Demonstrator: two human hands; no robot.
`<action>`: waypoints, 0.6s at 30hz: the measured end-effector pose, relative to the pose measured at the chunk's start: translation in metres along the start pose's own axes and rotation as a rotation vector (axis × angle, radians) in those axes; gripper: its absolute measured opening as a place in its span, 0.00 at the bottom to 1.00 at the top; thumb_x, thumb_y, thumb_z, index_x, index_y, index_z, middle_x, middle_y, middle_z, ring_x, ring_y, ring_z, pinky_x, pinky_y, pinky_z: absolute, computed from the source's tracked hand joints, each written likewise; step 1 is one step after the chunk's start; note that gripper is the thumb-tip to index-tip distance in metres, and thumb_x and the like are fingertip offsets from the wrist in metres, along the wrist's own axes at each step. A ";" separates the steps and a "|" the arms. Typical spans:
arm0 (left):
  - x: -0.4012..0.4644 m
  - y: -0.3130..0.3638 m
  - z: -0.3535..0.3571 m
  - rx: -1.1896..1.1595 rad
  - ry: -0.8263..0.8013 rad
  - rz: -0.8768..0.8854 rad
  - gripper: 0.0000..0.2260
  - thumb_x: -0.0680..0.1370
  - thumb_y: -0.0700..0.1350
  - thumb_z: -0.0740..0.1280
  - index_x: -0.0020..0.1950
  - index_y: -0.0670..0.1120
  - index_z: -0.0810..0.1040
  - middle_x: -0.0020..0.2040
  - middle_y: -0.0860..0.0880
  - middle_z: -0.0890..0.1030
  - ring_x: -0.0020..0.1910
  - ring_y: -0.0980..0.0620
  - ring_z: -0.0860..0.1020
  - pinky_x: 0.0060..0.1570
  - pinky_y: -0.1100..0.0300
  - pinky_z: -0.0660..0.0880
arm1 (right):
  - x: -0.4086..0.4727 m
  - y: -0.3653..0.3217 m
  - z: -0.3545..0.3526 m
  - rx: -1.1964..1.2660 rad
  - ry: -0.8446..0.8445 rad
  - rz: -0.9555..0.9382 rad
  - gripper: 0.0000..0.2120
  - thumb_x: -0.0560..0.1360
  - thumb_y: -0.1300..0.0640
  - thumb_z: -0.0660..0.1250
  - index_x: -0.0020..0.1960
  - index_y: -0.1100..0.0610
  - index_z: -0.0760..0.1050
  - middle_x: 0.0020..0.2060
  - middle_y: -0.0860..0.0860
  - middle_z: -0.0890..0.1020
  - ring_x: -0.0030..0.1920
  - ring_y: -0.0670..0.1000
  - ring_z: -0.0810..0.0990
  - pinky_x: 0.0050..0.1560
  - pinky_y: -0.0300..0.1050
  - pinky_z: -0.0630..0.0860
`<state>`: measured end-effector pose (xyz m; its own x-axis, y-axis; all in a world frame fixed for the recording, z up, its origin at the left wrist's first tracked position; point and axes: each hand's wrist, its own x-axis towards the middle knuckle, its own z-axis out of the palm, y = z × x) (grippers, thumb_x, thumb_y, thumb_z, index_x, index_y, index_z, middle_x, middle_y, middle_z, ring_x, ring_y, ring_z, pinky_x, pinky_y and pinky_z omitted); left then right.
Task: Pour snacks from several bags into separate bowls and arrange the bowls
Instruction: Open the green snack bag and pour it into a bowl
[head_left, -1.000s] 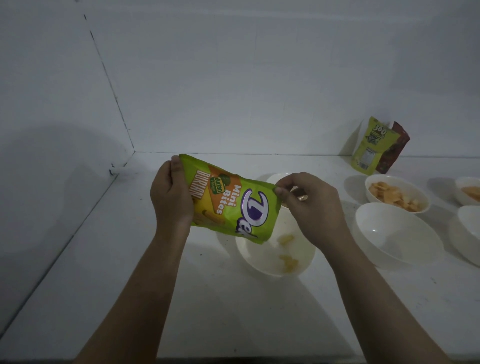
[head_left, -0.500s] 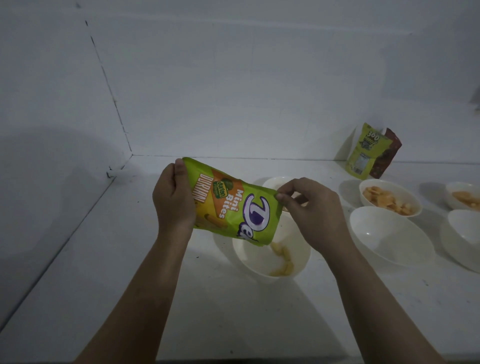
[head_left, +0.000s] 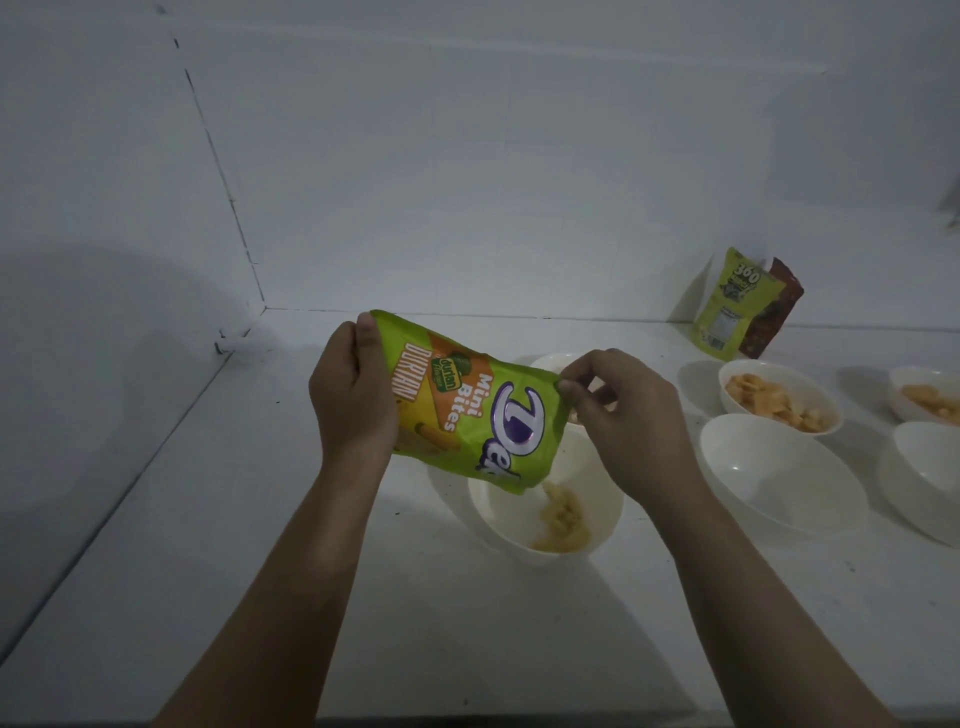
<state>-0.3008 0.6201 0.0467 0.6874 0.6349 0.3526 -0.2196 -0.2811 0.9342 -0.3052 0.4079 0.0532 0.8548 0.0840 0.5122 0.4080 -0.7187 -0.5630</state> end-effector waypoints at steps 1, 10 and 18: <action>0.000 0.001 0.000 -0.006 -0.003 -0.006 0.19 0.84 0.52 0.55 0.34 0.49 0.64 0.31 0.52 0.69 0.28 0.61 0.70 0.28 0.70 0.67 | 0.000 0.000 0.001 -0.035 0.023 -0.019 0.07 0.78 0.60 0.67 0.43 0.51 0.75 0.38 0.41 0.75 0.37 0.44 0.75 0.36 0.29 0.67; 0.003 0.004 -0.004 0.038 -0.017 0.028 0.19 0.84 0.52 0.54 0.34 0.49 0.63 0.31 0.51 0.69 0.29 0.58 0.71 0.26 0.74 0.66 | -0.001 0.004 0.005 -0.085 0.023 -0.087 0.05 0.77 0.62 0.68 0.44 0.55 0.78 0.38 0.44 0.75 0.38 0.45 0.73 0.36 0.29 0.66; 0.004 0.004 -0.005 0.061 -0.028 0.058 0.18 0.84 0.51 0.54 0.34 0.49 0.63 0.31 0.51 0.69 0.27 0.66 0.72 0.25 0.75 0.66 | 0.001 0.004 0.006 -0.038 0.010 -0.065 0.05 0.76 0.61 0.69 0.42 0.54 0.78 0.36 0.43 0.76 0.38 0.42 0.75 0.37 0.28 0.65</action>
<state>-0.3021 0.6256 0.0521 0.6942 0.5961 0.4034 -0.2176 -0.3605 0.9070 -0.3007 0.4091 0.0481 0.8233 0.1247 0.5537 0.4500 -0.7379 -0.5029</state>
